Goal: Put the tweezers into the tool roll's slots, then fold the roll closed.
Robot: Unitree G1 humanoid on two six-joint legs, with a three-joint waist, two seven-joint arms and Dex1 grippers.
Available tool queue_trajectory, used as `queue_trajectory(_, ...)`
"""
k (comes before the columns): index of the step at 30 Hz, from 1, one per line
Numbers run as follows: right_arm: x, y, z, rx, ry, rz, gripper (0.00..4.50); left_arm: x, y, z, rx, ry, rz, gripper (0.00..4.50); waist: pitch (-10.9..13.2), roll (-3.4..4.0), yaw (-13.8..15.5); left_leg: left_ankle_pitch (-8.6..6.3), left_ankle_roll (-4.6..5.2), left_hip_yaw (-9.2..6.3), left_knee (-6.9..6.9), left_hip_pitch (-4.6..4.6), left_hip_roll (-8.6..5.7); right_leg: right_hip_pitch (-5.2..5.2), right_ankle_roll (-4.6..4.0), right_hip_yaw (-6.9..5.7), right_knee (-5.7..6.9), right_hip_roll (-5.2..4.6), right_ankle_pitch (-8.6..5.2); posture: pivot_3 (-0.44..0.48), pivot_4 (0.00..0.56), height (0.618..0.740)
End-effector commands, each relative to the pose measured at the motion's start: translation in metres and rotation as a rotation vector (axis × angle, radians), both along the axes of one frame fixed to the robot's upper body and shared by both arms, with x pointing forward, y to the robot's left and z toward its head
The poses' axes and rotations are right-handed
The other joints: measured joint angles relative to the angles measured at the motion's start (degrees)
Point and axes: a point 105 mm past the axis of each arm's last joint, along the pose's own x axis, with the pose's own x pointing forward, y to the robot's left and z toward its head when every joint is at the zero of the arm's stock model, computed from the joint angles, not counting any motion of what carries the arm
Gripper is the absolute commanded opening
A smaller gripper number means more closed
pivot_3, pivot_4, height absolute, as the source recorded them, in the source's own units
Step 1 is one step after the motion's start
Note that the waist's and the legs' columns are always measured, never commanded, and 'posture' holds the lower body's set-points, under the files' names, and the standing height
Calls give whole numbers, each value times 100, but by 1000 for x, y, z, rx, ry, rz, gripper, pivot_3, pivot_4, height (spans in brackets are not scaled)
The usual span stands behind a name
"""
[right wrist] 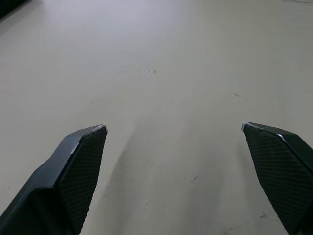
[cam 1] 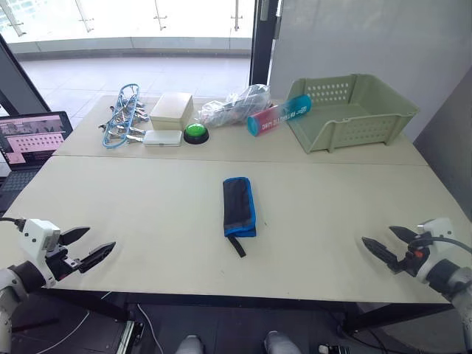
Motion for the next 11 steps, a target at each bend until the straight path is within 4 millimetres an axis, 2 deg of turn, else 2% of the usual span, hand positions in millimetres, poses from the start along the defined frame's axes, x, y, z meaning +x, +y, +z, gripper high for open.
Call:
queue_trajectory(1, 3, -4, 15, -30, -65, 19, 4500, 1, -1, 12, 26, -27, -6, 4461, 0, 0, 5, 0, 0, 0, 0, 0, 0, 0, 0, 1, 0, 0, 0, 0, 150, 740)
queue_trajectory(11, 10, 2, 20, -14, -59, 16, 4500, 9, 0, 18, 41, -42, 23, 4461, 0, 0, 5, 0, 0, 0, 1, 0, 0, 1, 0, 0, 1, 0, 0, 0, 150, 740)
